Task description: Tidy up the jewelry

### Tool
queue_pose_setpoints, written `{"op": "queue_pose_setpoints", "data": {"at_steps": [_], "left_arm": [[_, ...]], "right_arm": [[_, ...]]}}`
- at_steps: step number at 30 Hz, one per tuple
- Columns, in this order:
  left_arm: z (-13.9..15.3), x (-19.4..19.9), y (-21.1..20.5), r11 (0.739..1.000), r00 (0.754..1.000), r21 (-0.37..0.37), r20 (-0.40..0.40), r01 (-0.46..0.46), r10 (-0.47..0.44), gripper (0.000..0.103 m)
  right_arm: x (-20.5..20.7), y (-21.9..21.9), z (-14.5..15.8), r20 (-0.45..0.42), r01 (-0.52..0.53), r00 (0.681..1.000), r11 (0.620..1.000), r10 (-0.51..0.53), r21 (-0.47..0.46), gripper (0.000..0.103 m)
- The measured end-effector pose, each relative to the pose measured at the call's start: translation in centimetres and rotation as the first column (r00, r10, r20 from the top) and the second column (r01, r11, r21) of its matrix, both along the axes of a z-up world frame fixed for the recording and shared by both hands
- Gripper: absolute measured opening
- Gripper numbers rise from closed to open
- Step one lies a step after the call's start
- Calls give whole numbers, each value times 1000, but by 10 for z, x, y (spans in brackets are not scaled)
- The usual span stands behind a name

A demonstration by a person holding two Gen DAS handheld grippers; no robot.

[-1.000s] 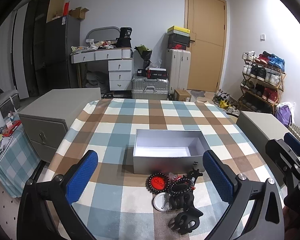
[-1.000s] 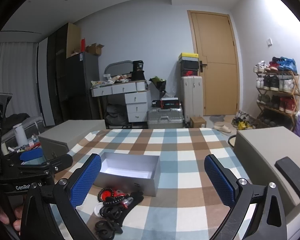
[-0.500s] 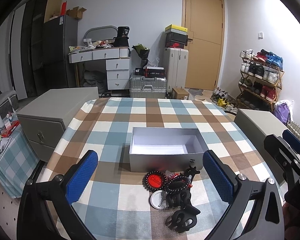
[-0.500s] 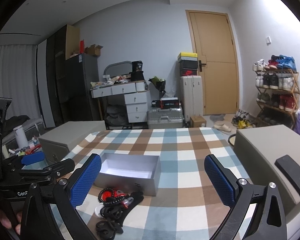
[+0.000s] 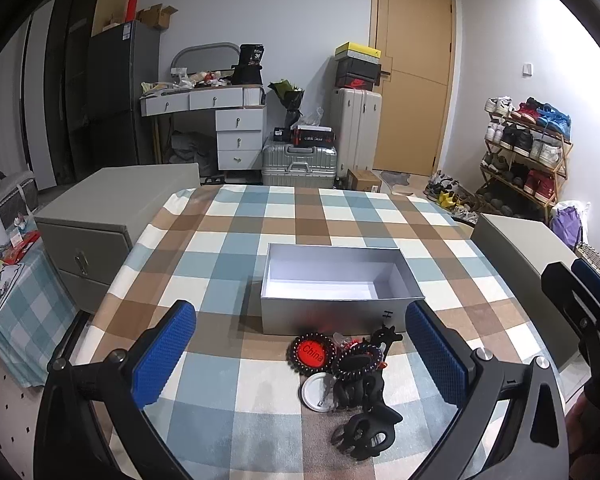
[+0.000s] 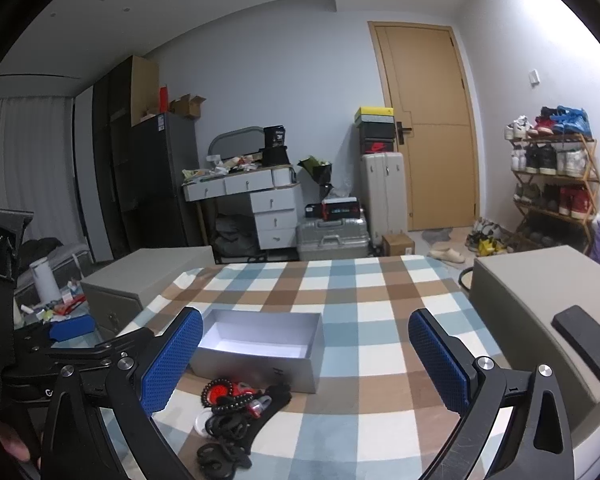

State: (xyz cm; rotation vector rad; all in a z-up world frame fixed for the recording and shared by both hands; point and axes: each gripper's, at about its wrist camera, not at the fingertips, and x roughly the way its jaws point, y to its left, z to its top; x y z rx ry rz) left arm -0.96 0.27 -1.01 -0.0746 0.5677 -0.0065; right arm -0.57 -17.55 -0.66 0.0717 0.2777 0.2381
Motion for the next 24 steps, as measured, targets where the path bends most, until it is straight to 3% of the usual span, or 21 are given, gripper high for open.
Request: {"op": "queue_pose_setpoints", "data": {"at_steps": [24], "left_arm": [[0,1,-2,999,999,-21,-14,29,-30,102]], "right_arm": [[1,0,-2,-4,10,1000,1000,-10,-3,103]]}}
